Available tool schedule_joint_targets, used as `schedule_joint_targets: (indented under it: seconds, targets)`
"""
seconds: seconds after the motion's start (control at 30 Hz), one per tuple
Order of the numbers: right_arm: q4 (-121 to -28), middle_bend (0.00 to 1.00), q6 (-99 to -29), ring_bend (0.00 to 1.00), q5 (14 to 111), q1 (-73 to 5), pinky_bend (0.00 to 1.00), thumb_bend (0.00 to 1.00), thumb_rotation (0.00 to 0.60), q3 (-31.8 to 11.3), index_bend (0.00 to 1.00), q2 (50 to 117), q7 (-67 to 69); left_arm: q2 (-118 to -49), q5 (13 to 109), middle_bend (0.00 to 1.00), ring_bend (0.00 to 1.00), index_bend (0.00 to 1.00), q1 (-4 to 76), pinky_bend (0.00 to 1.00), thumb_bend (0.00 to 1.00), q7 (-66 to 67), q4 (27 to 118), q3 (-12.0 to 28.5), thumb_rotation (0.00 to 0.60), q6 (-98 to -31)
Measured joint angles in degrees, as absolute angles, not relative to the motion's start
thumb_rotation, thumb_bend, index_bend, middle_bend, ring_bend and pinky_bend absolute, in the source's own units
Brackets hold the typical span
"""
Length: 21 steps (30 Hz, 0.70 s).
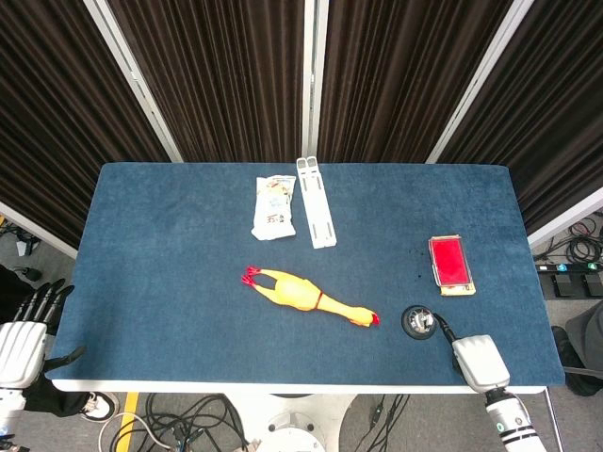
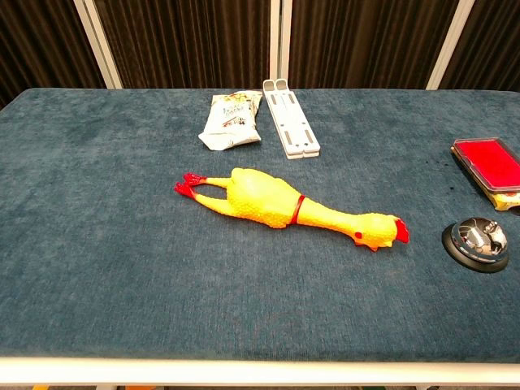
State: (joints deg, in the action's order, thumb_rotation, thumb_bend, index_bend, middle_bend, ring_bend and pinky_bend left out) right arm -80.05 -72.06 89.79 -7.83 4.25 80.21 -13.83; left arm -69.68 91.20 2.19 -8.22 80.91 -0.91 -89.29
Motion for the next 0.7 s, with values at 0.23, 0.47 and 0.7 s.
schedule_joint_targets:
  seconds: [0.23, 0.47, 0.7]
  targets:
    - [-80.08, 0.89, -71.11, 0.85, 89.58, -8.33, 0.73, 1.0, 0.6, 4.58, 0.0, 80.87, -14.93, -69.79, 91.02, 0.03, 0.0, 0.11, 2.31, 0.14, 0.12, -8.35, 80.57, -0.96, 0.6, -88.8]
    - [-79.74, 0.89, -69.18, 0.85, 88.14, -8.87, 0.73, 1.0, 0.6, 4.4, 0.0, 81.25, -15.73, -69.81, 90.98, 0.03, 0.0, 0.11, 2.16, 0.14, 0.12, -8.79, 80.16, -0.95, 0.6, -89.04]
    - [-79.86, 0.89, -68.68, 0.85, 87.2, -9.11, 0.73, 1.0, 0.6, 4.32, 0.0, 81.58, -16.56, -69.8, 90.92, 0.03, 0.0, 0.11, 2.01, 0.14, 0.12, -9.17, 79.82, -0.95, 0.6, -89.19]
